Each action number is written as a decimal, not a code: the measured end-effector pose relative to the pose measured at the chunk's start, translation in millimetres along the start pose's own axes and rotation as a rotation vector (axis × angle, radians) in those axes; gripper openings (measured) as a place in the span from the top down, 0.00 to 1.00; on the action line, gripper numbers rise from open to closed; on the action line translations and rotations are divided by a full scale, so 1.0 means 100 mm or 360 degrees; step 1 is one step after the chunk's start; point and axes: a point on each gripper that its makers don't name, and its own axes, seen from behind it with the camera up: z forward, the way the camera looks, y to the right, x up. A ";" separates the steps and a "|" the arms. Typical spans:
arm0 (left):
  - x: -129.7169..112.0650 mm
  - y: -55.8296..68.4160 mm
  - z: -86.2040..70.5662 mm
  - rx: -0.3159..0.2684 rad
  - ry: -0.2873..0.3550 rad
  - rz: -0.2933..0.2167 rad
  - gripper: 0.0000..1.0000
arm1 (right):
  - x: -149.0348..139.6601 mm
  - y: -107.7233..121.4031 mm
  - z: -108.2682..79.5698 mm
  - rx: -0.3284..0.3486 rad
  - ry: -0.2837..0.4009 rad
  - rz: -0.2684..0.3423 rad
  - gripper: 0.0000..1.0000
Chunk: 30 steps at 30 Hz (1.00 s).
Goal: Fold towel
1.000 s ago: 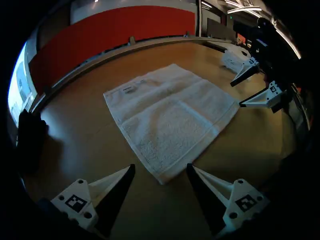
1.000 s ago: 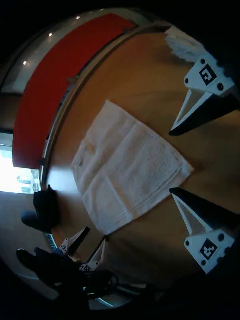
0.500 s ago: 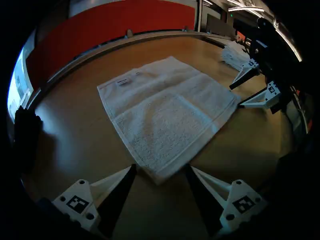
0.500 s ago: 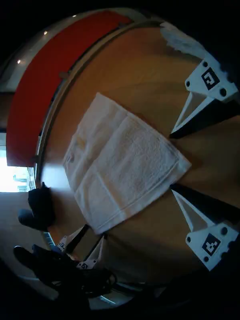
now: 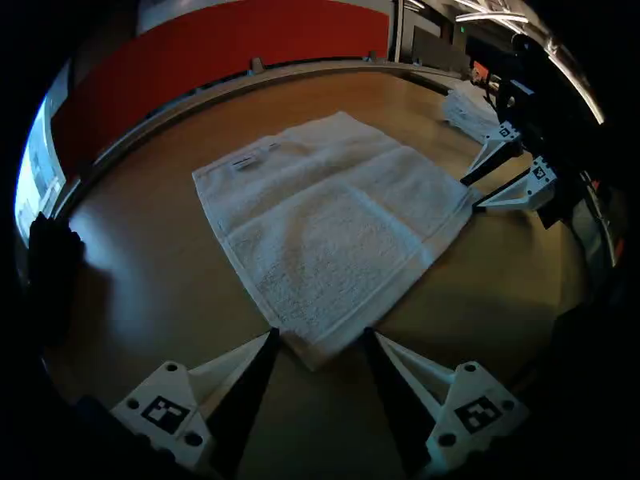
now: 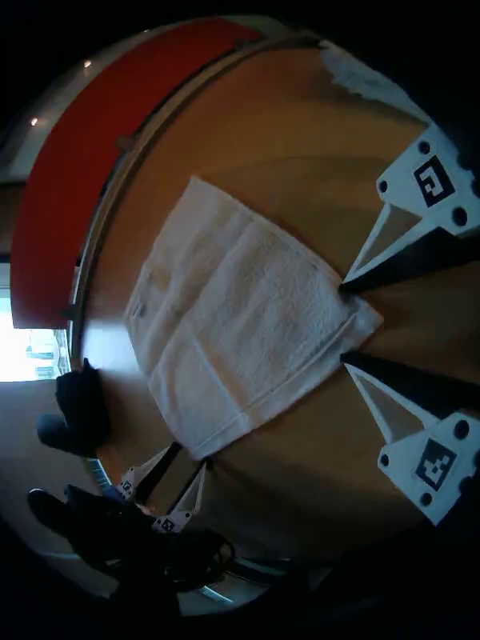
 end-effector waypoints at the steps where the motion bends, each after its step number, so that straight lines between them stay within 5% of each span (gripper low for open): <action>1: 0.00 0.01 0.00 0.0000 -0.0001 0.0001 0.28 | 0.00 0.00 0.00 -0.0002 0.0000 0.0006 0.47; 8: 0.00 0.08 0.01 -0.0002 -0.0008 0.0007 0.48 | -0.01 0.03 -0.01 -0.0010 0.0003 0.0047 0.76; 14: 0.03 0.08 0.01 0.0010 -0.0022 -0.0003 0.81 | 0.02 -0.02 -0.02 0.0004 0.0027 0.0043 0.81; 30: 0.24 0.06 -0.23 0.0051 0.0029 -0.0080 0.88 | 0.25 0.04 -0.19 -0.0054 0.0113 0.0036 0.83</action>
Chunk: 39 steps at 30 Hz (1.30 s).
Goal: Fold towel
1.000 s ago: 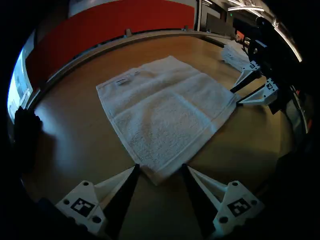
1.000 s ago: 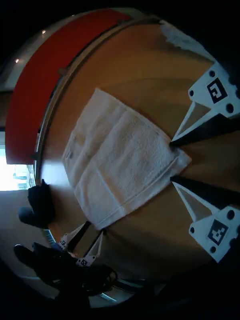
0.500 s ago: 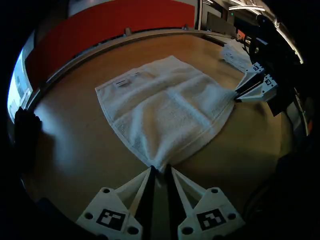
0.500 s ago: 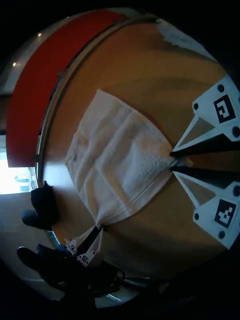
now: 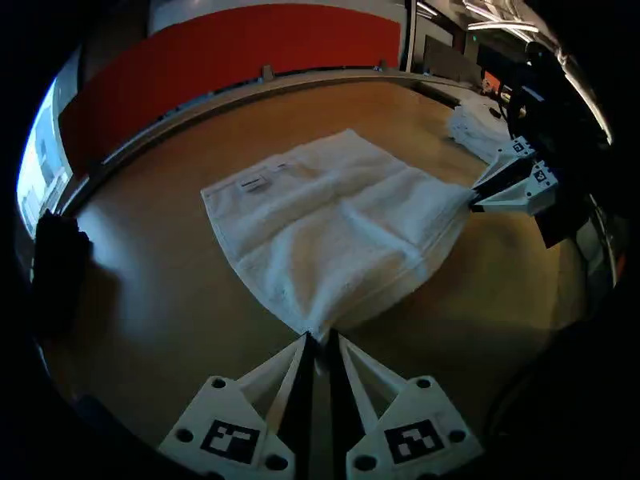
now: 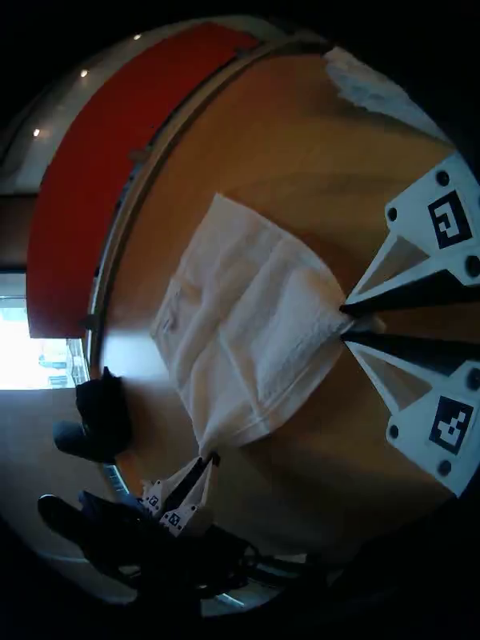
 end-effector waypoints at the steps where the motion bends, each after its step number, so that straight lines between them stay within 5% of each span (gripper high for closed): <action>1: 0.01 0.00 -0.03 0.0001 0.0003 -0.0004 0.88 | 0.02 -0.01 -0.02 0.0000 0.0006 0.0001 0.83; 23: 0.21 0.20 -0.69 -0.0011 0.0025 -0.0061 0.88 | 0.34 -0.21 -0.67 -0.0006 0.0100 -0.0008 0.83; 39: 0.16 0.42 -0.99 -0.0079 -0.0005 -0.0084 0.88 | 0.38 -0.36 -0.98 0.0012 0.0109 -0.0009 0.83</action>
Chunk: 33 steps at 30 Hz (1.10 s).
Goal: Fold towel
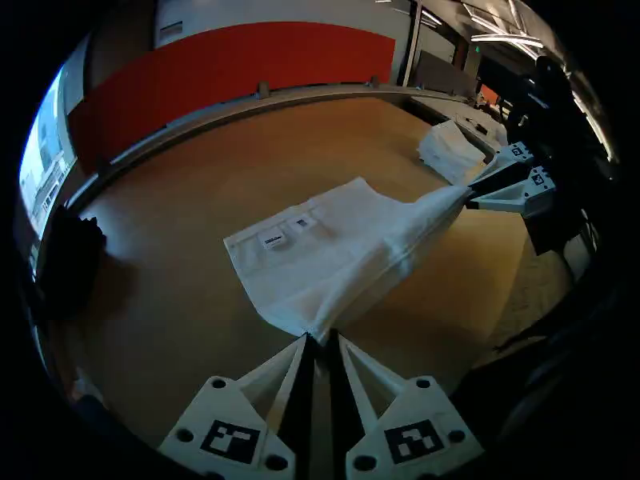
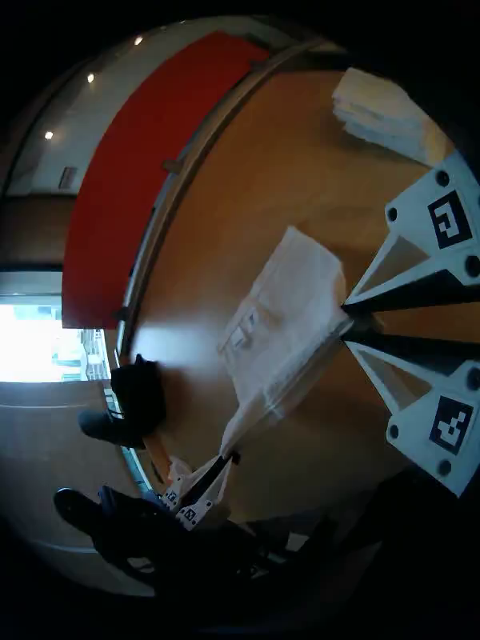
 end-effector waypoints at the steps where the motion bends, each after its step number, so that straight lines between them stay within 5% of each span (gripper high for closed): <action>1: -0.01 0.01 -0.01 -0.0005 -0.0003 -0.0004 0.88 | -0.01 -0.01 -0.01 0.0002 -0.0002 0.0002 0.83; 15: -0.01 0.02 -0.01 -0.0016 -0.0013 -0.0002 0.88 | -0.02 -0.01 0.01 0.0010 -0.0010 0.0019 0.83; 33: 0.28 -0.37 0.41 0.0025 -0.0069 -0.0017 0.88 | 0.13 0.45 0.42 -0.0012 -0.0090 0.0002 0.83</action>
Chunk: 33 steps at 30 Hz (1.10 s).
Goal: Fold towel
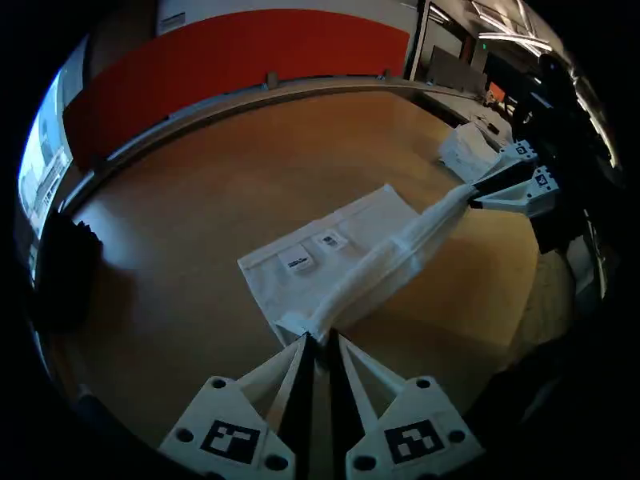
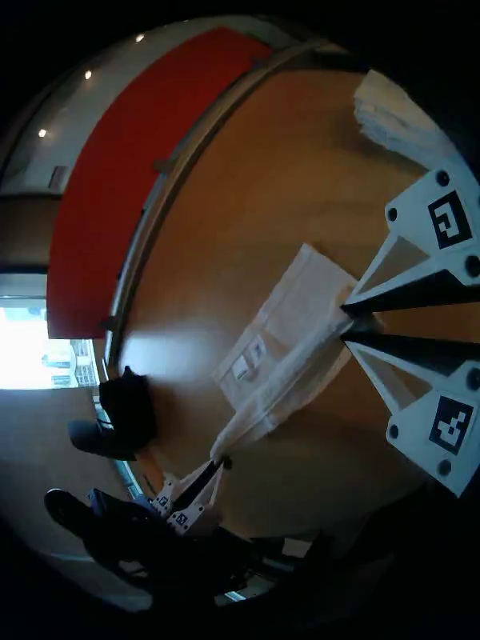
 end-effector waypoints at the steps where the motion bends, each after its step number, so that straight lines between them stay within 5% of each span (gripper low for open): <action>1: 0.02 -0.03 0.03 0.0006 -0.0006 0.0003 0.88 | 0.01 0.02 0.03 0.0000 -0.0004 0.0003 0.83; 12: 0.16 -0.24 0.33 0.0027 -0.0066 0.0029 0.88 | 0.08 0.23 0.31 -0.0014 -0.0034 0.0068 0.83; 24: 0.11 -0.29 0.60 0.0054 -0.0102 0.0054 0.87 | -0.06 0.31 0.51 -0.0016 -0.0112 0.0071 0.82; 33: 0.06 -0.34 0.83 0.0065 -0.0111 0.0041 0.77 | -0.22 0.41 0.73 -0.0027 -0.0174 0.0093 0.82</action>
